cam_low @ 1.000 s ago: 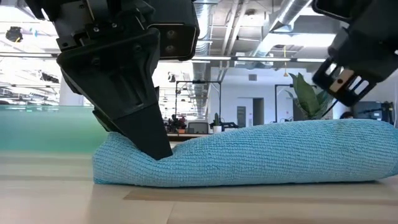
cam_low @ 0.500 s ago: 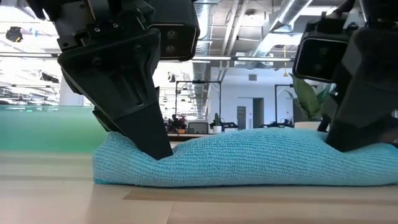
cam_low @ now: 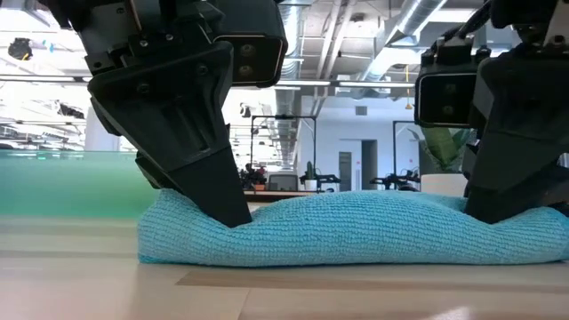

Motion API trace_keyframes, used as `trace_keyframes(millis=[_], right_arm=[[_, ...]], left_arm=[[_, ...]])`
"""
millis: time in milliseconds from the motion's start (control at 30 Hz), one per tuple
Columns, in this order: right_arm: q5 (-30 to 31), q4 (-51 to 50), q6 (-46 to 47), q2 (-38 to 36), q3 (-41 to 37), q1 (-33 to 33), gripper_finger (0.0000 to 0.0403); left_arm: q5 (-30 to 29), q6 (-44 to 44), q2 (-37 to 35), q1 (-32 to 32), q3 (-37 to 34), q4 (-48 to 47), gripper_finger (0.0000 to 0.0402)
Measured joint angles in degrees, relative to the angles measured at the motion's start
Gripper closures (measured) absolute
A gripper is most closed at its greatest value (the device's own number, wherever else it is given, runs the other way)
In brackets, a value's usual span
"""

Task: Roll microfiber towels into tight, uniform cylinder then place into a basket
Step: Roll the blue towel

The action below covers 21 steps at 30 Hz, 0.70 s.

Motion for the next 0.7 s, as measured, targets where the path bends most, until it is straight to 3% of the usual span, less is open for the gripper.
trace_keyframes(millis=[700], right_arm=[[-0.5,-0.7,3.9,0.1,0.2,-1.6,0.0285]], left_arm=[[-1.2,0.6,0.0,0.0,0.0,0.0,0.0262]])
